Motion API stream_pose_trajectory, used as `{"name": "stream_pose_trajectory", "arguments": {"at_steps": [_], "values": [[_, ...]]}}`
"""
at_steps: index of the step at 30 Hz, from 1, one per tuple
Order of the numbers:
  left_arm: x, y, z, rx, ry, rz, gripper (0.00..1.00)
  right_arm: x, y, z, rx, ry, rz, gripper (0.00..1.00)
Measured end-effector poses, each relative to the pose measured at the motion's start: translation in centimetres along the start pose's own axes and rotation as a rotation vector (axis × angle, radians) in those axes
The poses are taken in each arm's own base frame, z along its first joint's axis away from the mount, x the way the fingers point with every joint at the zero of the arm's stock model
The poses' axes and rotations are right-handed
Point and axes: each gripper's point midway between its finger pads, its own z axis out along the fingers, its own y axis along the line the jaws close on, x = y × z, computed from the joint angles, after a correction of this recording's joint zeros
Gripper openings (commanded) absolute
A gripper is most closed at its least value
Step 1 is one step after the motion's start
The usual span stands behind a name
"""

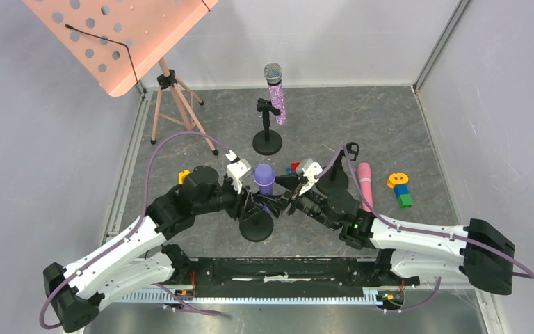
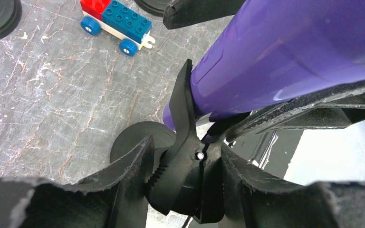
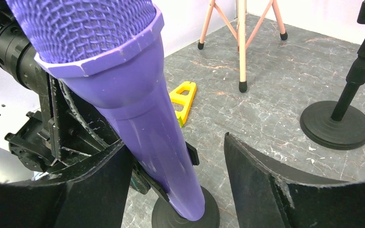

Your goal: Remove the microphone from the stand

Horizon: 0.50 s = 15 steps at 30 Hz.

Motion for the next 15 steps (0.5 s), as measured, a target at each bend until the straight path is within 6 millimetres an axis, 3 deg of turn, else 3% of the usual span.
{"name": "stream_pose_trajectory", "arguments": {"at_steps": [3,9,15], "values": [[0.01,-0.08,0.0,0.003,-0.001,0.001,0.15,0.09,0.03,0.04,-0.001,0.002,0.002,0.74],[-0.1,-0.56,0.27,0.029,-0.016,0.011,0.05,0.89,0.25,0.66,-0.011,0.01,0.014,0.71],[-0.58,-0.74,0.6,0.041,-0.079,0.02,0.02,0.63,0.71,0.94,-0.015,-0.009,0.022,0.49]]}}
